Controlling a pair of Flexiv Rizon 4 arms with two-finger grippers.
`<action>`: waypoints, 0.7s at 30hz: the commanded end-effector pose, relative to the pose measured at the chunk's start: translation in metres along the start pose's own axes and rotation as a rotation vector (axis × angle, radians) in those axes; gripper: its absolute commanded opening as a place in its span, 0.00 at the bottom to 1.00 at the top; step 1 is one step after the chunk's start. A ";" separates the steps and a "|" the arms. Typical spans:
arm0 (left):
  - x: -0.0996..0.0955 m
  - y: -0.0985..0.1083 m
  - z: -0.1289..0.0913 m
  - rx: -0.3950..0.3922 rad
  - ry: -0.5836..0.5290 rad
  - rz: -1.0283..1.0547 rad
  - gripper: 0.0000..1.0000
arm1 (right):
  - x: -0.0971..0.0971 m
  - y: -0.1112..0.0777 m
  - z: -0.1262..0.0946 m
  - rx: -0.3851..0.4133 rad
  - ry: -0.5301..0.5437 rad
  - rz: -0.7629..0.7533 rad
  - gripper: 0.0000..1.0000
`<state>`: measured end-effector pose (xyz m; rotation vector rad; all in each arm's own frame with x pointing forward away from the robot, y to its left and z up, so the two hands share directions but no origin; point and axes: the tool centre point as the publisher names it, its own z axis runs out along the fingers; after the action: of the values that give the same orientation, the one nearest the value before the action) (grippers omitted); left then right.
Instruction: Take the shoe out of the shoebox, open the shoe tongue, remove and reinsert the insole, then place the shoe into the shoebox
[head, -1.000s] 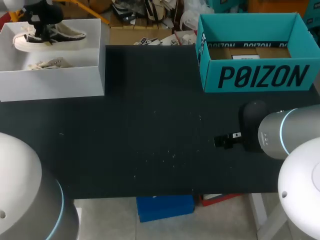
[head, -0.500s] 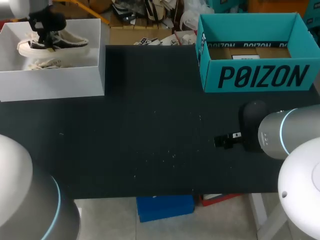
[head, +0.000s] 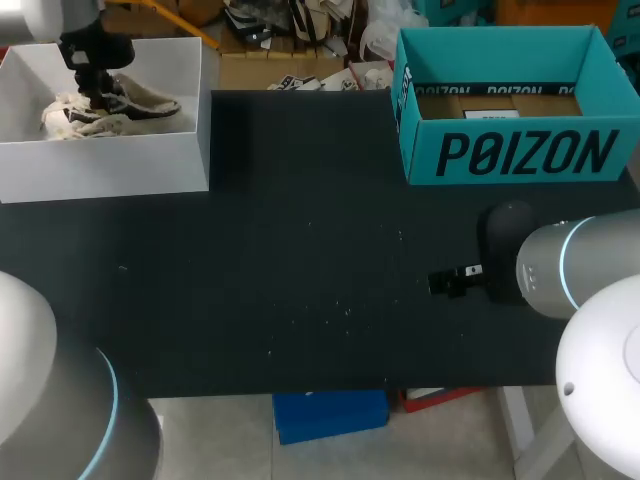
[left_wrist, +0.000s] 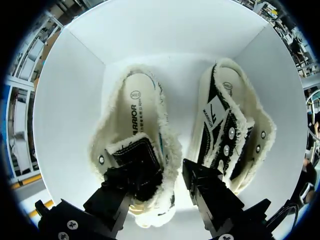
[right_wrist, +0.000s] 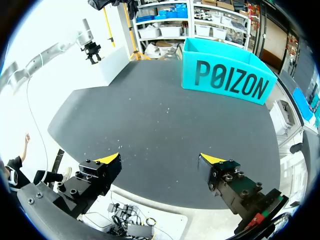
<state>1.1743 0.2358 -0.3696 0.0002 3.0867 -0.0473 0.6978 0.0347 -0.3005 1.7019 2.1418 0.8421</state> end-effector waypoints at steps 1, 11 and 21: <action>0.003 -0.004 -0.019 -0.008 0.012 0.003 0.49 | 0.001 -0.001 0.001 -0.004 -0.001 0.001 1.00; 0.031 -0.026 -0.082 -0.026 0.021 -0.012 0.62 | 0.001 -0.001 0.001 -0.004 -0.001 0.001 1.00; 0.083 -0.047 -0.134 -0.003 0.030 -0.108 1.00 | 0.001 -0.001 0.001 -0.004 -0.001 0.001 1.00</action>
<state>1.1264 0.1948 -0.2649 -0.1508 3.1676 -0.0535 0.6978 0.0347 -0.3005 1.7019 2.1418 0.8421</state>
